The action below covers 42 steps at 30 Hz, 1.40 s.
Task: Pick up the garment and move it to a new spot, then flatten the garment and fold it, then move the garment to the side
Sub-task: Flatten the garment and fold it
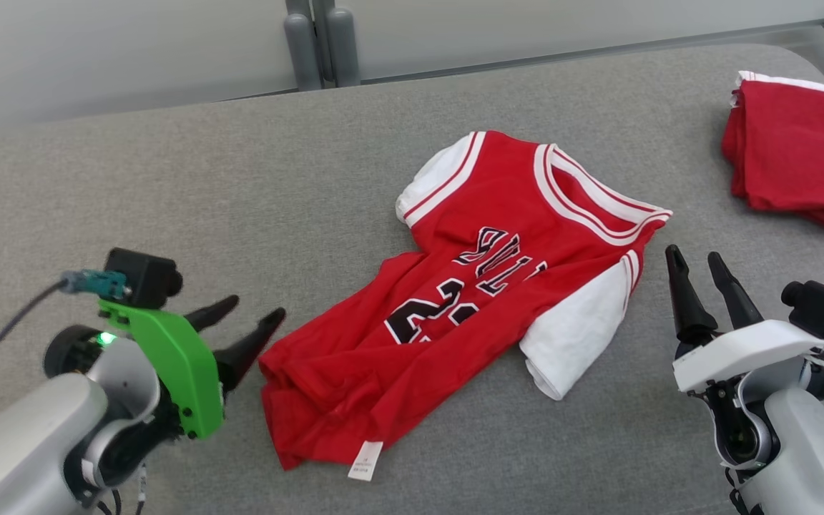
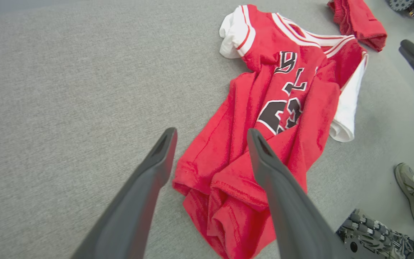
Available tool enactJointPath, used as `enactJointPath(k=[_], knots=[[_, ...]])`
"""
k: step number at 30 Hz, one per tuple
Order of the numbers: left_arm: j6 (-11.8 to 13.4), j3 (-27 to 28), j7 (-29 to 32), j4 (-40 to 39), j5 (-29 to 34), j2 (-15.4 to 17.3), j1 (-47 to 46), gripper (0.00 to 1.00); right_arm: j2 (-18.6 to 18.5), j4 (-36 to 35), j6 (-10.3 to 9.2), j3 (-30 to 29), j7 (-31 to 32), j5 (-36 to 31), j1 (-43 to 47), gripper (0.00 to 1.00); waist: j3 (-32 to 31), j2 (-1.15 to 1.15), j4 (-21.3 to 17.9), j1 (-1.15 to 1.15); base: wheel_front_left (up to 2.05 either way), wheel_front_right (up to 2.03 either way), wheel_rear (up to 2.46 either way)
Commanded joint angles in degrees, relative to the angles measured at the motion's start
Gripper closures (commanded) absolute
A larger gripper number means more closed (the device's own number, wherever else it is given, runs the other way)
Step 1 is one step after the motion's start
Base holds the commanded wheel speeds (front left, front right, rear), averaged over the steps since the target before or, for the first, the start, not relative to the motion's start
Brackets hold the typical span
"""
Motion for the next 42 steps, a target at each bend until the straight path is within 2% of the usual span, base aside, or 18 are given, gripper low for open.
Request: enactJointPath(k=[1,9,17,18,19,20,21,29,35,37,42], knots=[[-0.81,0.34,1.18,1.47,-1.09,-0.21,-1.19,0.0,0.29,-0.11,0.0,0.14,-0.37,-0.02,-0.74,0.0,1.48,0.0,-1.95,0.0,0.0,0.0,0.0],[-4.51,-2.18,8.86,13.46,-3.35,-1.51,-3.22,0.0,1.15,1.09,0.0,1.06,-1.28,1.06,-2.19,0.0,3.87,0.0,-6.84,0.0,0.0,0.0,0.0],[-6.37,-4.78,15.43,16.41,-4.76,-1.15,-3.43,0.01,0.7,2.34,0.0,1.27,-2.4,1.83,-2.33,0.0,4.74,0.0,-8.6,0.0,0.0,0.0,0.0],[-6.29,-4.88,15.62,16.48,-4.66,-1.08,-3.41,0.24,0.7,2.46,0.0,1.37,-2.36,1.9,-2.39,0.0,4.72,0.0,-8.68,0.0,0.0,0.0,0.0],[-6.27,-5.02,16.07,16.52,-4.71,-1.03,-3.35,0.57,0.69,2.6,0.0,1.55,-2.38,2.0,-2.5,0.0,4.72,0.0,-8.79,0.0,0.0,0.0,0.0],[-6.37,-5.1,16.18,16.47,-4.77,-0.98,-3.36,0.95,0.7,2.67,0.0,1.67,-2.5,2.1,-2.63,0.0,4.72,0.0,-8.86,0.0,0.0,0.0,0.0],[-6.62,-4.96,16.06,16.33,-4.89,-0.96,-3.48,1.0,0.7,2.72,0.0,1.82,-2.61,2.16,-2.82,0.0,4.74,0.0,-8.94,0.0,0.0,0.0,0.0],[-6.3,-1.9,14.38,15.05,-5.23,0.46,-6.47,1.0,-0.24,3.18,0.0,2.31,-2.88,2.67,-2.91,0.0,5.01,0.0,-9.12,0.0,0.0,0.0,0.0],[-4.32,0.96,11.55,15.92,-2.54,2.18,-10.92,1.0,-0.86,3.2,0.0,2.78,-3.09,3.06,-3.28,0.0,5.83,0.0,-9.28,0.0,0.0,0.0,0.0],[-3.81,1.0,11.24,19.06,-0.3,2.77,-13.52,1.0,-0.89,3.04,0.0,3.25,-3.08,3.1,-3.99,0.0,6.77,0.0,-9.63,0.0,0.0,0.0,0.0],[-4.7,0.99,8.05,26.5,3.71,0.98,-17.24,1.0,-0.94,3.16,0.0,3.99,-3.19,3.17,-5.02,0.0,7.78,0.0,-10.39,0.0,0.0,0.0,0.0]])
